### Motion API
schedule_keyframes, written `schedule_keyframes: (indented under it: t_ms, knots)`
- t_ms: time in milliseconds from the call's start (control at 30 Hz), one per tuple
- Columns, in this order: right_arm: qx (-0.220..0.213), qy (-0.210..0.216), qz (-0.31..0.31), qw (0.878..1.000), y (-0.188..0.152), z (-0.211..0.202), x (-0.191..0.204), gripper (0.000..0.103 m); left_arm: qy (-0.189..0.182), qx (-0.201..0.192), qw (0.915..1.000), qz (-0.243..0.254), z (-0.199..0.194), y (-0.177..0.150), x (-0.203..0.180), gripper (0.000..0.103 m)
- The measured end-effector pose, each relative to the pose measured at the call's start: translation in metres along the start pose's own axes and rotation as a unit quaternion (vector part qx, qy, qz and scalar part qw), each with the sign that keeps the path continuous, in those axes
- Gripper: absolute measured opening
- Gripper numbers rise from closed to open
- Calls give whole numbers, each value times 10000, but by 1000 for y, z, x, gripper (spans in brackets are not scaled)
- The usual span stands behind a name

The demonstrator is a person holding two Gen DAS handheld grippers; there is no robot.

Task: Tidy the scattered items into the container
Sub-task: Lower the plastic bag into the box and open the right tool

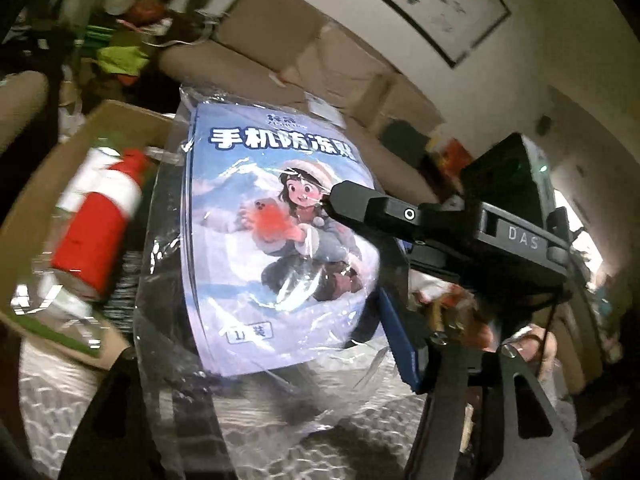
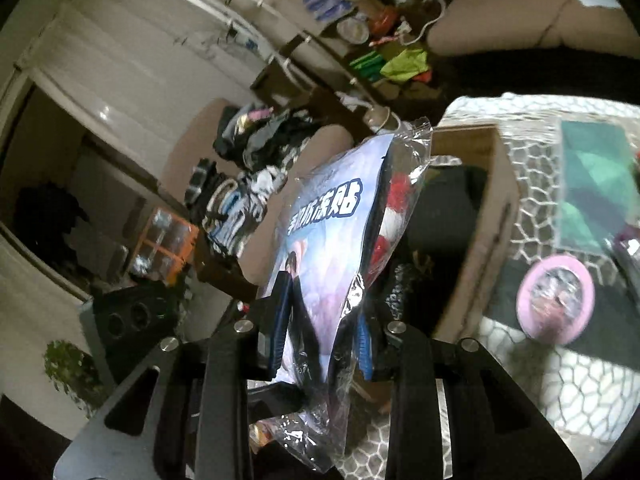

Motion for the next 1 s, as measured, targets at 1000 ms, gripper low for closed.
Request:
schedule_keyframes:
  t_ms: [1000]
  knots:
    - [2591, -2115, -2311, 9137, 8, 142, -39, 23, 582, 715, 9928, -769, 61, -13, 77, 75]
Point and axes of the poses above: each gripper's, at about its wrist camera, not at the fingertips, and z roughly the way its jaws point, x to its left, y to its top, the point moved 6 cm from there along z, roughly the way its jaws point, and after that the axes turned 9 degrees about y, right-handed, at the moved point
